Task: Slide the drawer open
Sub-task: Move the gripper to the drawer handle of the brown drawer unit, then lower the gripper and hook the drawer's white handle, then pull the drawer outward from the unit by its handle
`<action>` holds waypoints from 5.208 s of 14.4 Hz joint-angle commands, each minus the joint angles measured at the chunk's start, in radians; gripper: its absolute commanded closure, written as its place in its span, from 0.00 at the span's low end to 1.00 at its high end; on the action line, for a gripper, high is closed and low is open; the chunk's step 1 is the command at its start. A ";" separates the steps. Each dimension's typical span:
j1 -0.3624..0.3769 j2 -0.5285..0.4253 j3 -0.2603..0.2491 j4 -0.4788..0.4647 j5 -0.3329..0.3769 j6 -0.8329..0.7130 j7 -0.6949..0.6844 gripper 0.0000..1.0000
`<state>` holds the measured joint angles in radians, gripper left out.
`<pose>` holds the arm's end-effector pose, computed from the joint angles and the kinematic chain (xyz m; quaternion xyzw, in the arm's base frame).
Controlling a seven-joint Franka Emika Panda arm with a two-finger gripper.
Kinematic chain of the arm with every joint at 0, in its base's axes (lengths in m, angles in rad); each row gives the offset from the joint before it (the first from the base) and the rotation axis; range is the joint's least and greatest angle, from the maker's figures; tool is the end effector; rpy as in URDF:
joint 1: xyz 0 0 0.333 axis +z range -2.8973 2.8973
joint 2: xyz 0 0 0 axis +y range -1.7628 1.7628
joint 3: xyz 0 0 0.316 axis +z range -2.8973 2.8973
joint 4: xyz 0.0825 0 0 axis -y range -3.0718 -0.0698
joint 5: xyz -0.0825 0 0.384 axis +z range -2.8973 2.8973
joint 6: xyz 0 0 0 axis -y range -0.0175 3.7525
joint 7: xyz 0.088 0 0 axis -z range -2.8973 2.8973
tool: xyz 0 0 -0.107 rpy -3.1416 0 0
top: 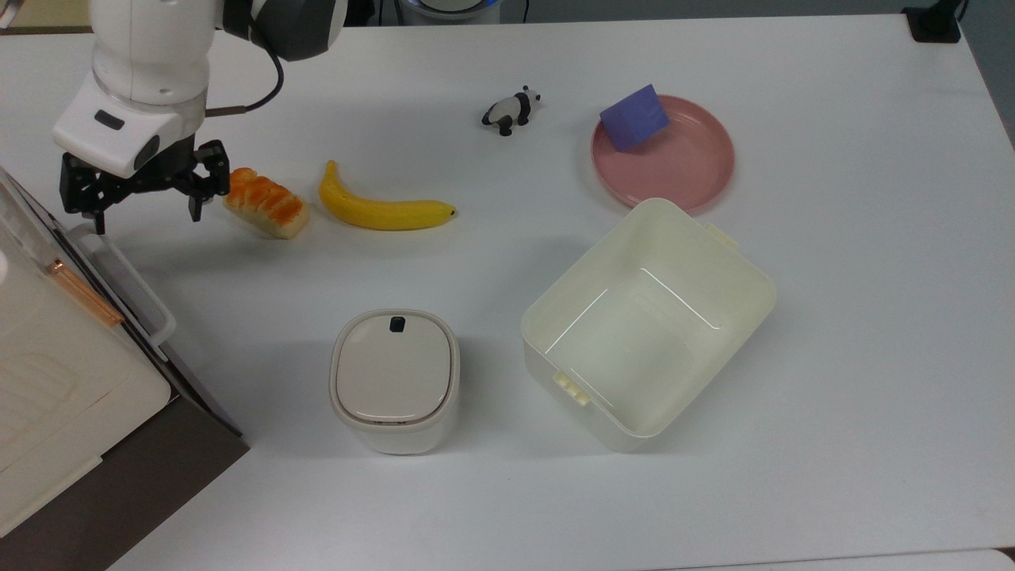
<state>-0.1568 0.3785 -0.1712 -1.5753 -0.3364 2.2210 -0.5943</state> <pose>0.6584 -0.2183 0.4548 0.9503 0.2204 0.0402 0.2161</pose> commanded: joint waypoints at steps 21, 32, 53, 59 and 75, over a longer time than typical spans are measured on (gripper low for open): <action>-0.041 0.098 0.002 0.028 -0.113 0.094 0.108 0.00; -0.018 0.122 0.059 0.028 -0.151 0.097 0.208 0.00; -0.003 0.066 0.226 -0.009 -0.197 -0.045 0.430 0.00; -0.003 0.049 0.288 -0.020 -0.196 -0.139 0.456 0.00; -0.067 -0.055 0.299 0.054 -0.092 -0.178 0.475 0.00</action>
<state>-0.2107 0.3974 0.1143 -1.5104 -0.4749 2.0915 -0.1299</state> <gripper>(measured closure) 0.000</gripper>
